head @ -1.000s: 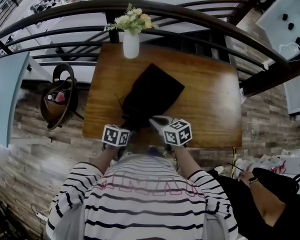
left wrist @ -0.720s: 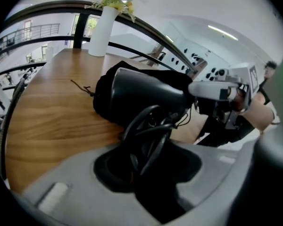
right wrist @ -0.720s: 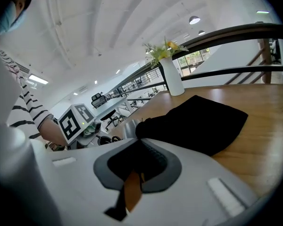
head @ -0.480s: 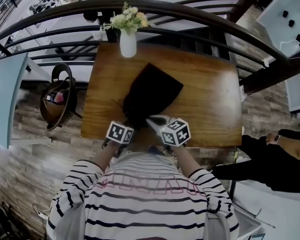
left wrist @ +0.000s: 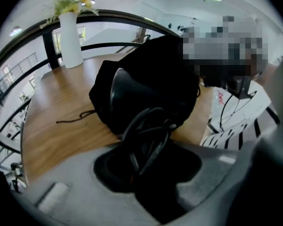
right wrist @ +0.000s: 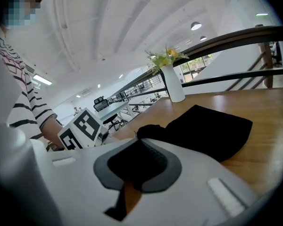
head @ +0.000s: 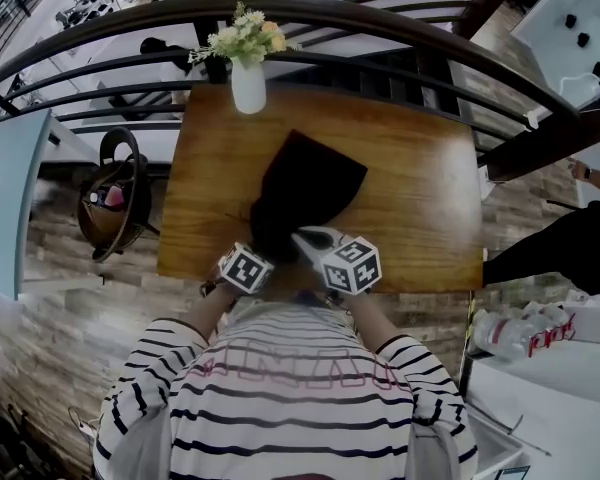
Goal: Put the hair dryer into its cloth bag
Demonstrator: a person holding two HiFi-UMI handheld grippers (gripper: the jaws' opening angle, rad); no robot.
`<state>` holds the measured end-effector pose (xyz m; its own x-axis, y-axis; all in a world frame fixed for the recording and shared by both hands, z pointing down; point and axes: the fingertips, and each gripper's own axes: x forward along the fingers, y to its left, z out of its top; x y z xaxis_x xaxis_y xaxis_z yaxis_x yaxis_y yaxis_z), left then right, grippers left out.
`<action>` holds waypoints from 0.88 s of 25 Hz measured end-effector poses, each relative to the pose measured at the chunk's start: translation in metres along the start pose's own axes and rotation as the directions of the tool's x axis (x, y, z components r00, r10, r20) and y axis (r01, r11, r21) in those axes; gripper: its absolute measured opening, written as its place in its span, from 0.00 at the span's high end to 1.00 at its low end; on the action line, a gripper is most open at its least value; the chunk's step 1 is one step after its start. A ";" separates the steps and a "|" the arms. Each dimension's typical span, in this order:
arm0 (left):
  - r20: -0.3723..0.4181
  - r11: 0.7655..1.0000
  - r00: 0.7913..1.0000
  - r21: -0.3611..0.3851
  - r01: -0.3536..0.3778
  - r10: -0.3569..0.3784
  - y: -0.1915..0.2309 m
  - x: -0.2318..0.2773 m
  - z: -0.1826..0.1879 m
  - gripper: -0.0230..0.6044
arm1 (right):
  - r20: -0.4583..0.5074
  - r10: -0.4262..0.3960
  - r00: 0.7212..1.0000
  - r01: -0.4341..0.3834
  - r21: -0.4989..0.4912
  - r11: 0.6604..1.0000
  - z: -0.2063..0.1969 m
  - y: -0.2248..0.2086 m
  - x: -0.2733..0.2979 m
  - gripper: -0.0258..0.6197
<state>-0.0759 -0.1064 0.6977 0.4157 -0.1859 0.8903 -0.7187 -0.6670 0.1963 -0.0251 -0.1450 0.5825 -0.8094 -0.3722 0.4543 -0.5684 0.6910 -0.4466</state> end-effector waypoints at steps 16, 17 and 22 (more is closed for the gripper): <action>0.031 0.991 0.999 -0.128 0.034 -0.031 0.007 0.007 0.022 0.71 | -0.038 0.089 0.995 -0.093 -0.133 0.987 -0.009 0.024 0.000 0.95; 0.041 0.988 0.998 -0.146 0.049 -0.043 0.006 0.006 0.026 0.71 | -0.042 0.085 0.996 -0.090 -0.131 0.987 -0.012 0.023 0.000 0.95; 0.106 0.968 0.987 -0.211 0.137 -0.117 -0.003 0.000 0.045 0.71 | -0.072 0.049 0.996 -0.058 -0.133 0.989 -0.025 0.013 -0.004 0.95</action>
<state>-0.0484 -0.1368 0.6788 0.5535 -0.1826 0.8126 -0.7564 -0.5185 0.3988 -0.0253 -0.1189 0.5943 -0.8234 -0.2921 0.4864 -0.4954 0.7880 -0.3655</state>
